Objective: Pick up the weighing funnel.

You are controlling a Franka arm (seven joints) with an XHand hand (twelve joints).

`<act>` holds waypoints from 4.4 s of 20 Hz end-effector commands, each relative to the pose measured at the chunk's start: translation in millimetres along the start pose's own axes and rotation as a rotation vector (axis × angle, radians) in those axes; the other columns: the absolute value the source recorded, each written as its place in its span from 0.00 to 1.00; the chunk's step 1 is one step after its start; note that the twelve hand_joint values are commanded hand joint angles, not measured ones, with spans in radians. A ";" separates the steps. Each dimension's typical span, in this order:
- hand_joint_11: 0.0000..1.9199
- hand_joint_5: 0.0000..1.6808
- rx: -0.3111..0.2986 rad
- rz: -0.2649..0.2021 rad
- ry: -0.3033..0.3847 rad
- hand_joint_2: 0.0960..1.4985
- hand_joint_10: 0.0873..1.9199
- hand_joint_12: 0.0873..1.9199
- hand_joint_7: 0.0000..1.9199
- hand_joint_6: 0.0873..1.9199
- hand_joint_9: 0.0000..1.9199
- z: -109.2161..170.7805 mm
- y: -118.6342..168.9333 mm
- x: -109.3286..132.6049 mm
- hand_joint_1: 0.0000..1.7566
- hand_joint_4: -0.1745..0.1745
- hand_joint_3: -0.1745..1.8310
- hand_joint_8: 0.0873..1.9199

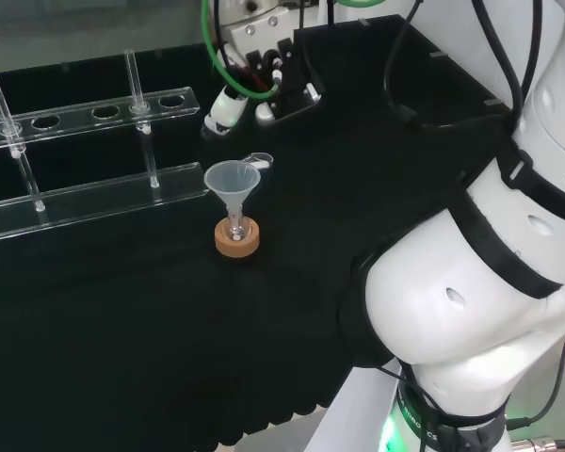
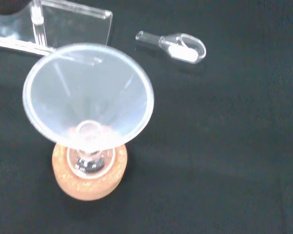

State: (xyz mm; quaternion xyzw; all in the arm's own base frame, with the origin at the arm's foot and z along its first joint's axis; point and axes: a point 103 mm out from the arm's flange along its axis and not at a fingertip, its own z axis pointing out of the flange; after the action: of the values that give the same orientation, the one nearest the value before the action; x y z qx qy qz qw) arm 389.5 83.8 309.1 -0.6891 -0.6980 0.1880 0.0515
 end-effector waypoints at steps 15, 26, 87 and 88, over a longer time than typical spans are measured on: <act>0.20 0.23 -0.031 0.018 0.093 0.43 0.29 0.68 0.16 0.00 0.29 7.4 82.6 -60.6 0.42 0.39 0.28 0.31; 0.22 0.29 0.016 0.021 0.094 0.42 0.27 0.67 0.20 0.00 0.32 45.1 142.3 -69.4 0.45 0.41 0.30 0.32; 0.25 0.36 0.058 0.002 -0.013 0.37 0.24 0.65 0.23 0.24 0.35 164.8 252.5 -58.6 0.52 0.51 0.37 0.31; 0.25 0.35 0.056 0.000 -0.015 0.37 0.24 0.65 0.23 0.25 0.35 164.8 252.5 -57.5 0.52 0.51 0.37 0.31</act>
State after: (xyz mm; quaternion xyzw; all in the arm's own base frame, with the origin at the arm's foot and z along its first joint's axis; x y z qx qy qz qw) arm 575.8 -11.0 84.1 -0.6880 -0.6899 0.2150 0.0665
